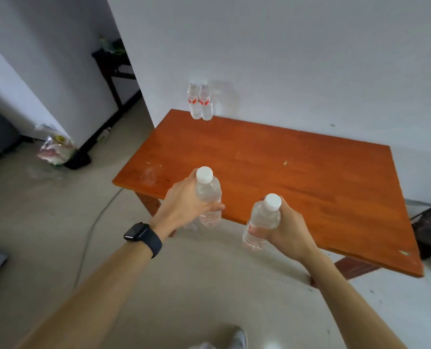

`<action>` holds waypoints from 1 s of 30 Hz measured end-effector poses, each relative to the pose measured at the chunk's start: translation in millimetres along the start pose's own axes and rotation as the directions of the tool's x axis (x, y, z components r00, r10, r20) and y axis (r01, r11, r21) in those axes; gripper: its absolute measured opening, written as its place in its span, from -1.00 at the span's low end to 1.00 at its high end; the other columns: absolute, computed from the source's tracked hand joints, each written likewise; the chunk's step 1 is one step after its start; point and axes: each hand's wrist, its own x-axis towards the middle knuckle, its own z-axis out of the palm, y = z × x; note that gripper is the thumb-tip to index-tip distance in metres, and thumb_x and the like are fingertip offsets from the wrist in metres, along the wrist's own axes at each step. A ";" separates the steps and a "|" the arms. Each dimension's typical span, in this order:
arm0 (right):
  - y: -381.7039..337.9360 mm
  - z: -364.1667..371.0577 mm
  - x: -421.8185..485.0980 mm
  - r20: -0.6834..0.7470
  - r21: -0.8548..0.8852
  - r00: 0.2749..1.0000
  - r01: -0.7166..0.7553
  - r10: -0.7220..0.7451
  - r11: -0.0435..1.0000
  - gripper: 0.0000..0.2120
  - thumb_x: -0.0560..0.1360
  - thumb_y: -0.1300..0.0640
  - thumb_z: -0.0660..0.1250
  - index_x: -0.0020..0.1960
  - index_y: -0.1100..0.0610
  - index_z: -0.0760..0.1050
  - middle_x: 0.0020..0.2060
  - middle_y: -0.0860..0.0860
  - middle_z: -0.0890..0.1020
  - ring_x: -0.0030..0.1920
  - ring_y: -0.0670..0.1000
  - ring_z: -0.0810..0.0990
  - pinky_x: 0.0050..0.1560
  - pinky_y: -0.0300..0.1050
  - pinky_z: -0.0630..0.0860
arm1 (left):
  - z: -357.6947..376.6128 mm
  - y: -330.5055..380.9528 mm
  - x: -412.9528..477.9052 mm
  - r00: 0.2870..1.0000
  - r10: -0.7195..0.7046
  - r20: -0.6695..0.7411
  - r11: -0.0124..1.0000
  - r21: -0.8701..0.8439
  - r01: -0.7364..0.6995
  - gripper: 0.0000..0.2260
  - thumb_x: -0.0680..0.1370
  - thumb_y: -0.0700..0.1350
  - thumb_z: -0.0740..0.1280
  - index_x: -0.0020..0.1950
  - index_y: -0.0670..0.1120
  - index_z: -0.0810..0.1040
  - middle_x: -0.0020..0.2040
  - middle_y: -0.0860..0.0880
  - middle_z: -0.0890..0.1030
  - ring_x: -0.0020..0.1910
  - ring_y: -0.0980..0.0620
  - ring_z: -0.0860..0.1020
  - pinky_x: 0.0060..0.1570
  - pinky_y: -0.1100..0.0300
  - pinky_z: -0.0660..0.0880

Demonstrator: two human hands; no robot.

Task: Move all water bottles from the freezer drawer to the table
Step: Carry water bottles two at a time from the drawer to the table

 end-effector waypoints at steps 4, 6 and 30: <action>5.1 13.8 55.4 0.059 -0.012 0.998 -0.006 0.007 1.000 -0.46 0.23 -0.14 0.58 0.11 -0.12 0.42 -0.06 -0.17 0.60 -0.08 -0.12 0.61 -0.08 -0.07 0.61 | 1.4 -24.4 47.7 1.000 -0.014 0.026 0.998 -0.064 0.016 -0.25 0.25 0.53 0.33 0.24 0.07 0.41 -0.04 0.16 0.61 -0.06 0.11 0.63 -0.13 0.25 0.55; 8.7 21.7 82.5 0.078 -0.003 0.997 -0.023 0.023 1.000 -0.43 0.20 -0.20 0.54 0.12 -0.11 0.42 -0.06 -0.16 0.61 -0.08 -0.11 0.61 -0.08 -0.06 0.61 | 4.8 -39.0 74.2 0.998 -0.028 0.058 0.997 -0.075 0.033 -0.28 0.29 0.50 0.34 0.24 0.04 0.41 -0.04 0.12 0.61 -0.03 0.06 0.63 -0.10 0.18 0.59; 25.2 70.7 487.9 -0.148 -0.078 0.962 -0.242 0.228 0.967 -0.42 0.32 -0.05 0.61 0.20 -0.16 0.37 0.08 -0.24 0.49 0.12 -0.12 0.46 0.03 -0.19 0.42 | 6.6 -170.5 506.7 0.958 0.168 0.231 0.985 -0.067 -0.157 -0.24 0.31 0.23 0.58 0.36 0.31 0.21 0.29 -0.01 0.51 0.16 -0.10 0.56 0.08 -0.01 0.55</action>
